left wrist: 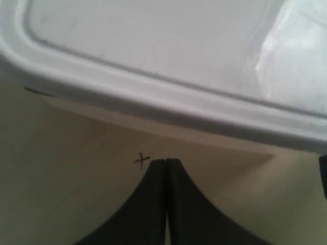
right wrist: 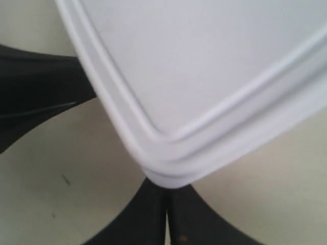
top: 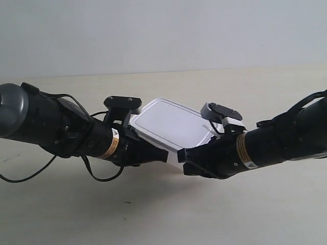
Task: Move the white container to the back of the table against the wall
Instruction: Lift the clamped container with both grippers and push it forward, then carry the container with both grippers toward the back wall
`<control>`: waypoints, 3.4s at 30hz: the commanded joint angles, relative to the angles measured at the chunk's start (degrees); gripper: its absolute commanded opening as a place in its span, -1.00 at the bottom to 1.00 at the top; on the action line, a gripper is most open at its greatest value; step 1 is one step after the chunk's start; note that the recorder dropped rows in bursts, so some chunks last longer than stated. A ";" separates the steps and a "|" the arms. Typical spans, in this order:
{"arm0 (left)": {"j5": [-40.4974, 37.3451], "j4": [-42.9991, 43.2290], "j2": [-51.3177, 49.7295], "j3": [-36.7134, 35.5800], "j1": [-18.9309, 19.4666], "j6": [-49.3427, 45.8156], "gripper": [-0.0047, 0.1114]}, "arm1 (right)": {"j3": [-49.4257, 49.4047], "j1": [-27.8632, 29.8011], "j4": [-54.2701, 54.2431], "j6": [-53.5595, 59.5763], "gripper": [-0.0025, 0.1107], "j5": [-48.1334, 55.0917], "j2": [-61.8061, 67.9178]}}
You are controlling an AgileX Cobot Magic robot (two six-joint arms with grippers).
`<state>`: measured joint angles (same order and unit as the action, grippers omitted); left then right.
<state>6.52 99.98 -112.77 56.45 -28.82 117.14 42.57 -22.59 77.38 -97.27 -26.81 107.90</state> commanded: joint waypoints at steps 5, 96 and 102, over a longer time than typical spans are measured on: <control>-1.32 -0.03 0.11 2.13 -0.27 -3.01 -0.92 | 2.97 -0.10 -1.00 0.94 -0.96 4.84 0.06; -7.02 -0.03 -17.98 28.51 4.89 -12.70 -0.92 | 30.40 0.56 0.98 10.36 -0.96 30.09 14.85; -8.03 -0.03 -14.72 25.68 5.54 -12.68 -0.92 | 34.40 0.56 0.82 10.36 -0.96 28.23 18.01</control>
<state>-0.59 99.98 -129.70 83.49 -23.55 104.69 75.44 -22.36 78.06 -87.59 2.32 125.39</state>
